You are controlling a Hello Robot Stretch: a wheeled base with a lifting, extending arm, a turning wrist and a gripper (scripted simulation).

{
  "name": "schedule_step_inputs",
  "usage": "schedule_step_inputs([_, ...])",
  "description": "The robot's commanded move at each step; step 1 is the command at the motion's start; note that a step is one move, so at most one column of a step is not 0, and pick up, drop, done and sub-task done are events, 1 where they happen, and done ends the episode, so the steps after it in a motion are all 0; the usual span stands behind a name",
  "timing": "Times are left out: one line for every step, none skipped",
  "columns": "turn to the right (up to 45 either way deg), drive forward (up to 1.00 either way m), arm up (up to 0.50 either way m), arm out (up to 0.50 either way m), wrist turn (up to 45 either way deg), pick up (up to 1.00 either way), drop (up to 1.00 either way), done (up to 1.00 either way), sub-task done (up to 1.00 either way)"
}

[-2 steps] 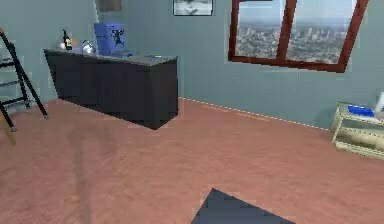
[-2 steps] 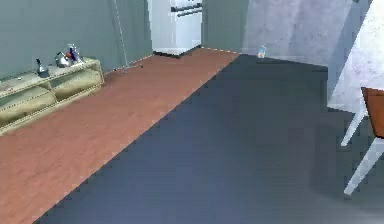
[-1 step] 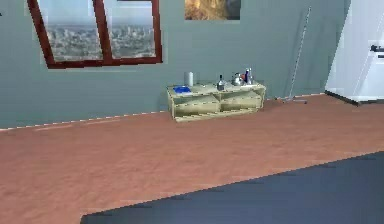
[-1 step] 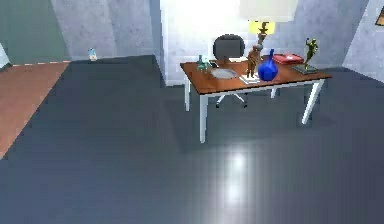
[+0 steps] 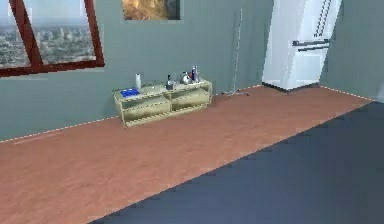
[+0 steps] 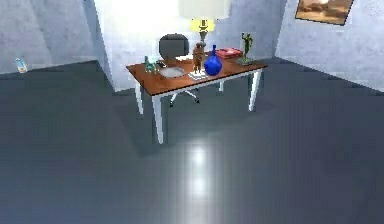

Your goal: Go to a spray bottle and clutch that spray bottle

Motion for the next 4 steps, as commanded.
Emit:
schedule_step_inputs([0.0,1.0,0.0,0.0,0.0,0.0,0.0,0.0,0.0])
schedule_step_inputs([0.0,1.0,0.0,0.0,0.0,0.0,0.0,0.0,0.0])
schedule_step_inputs([6.0,0.0,0.0,0.0,0.0,0.0,0.0,0.0,0.0])
schedule_step_inputs([0.0,0.3,0.0,0.0,0.0,0.0,0.0,0.0,0.0])
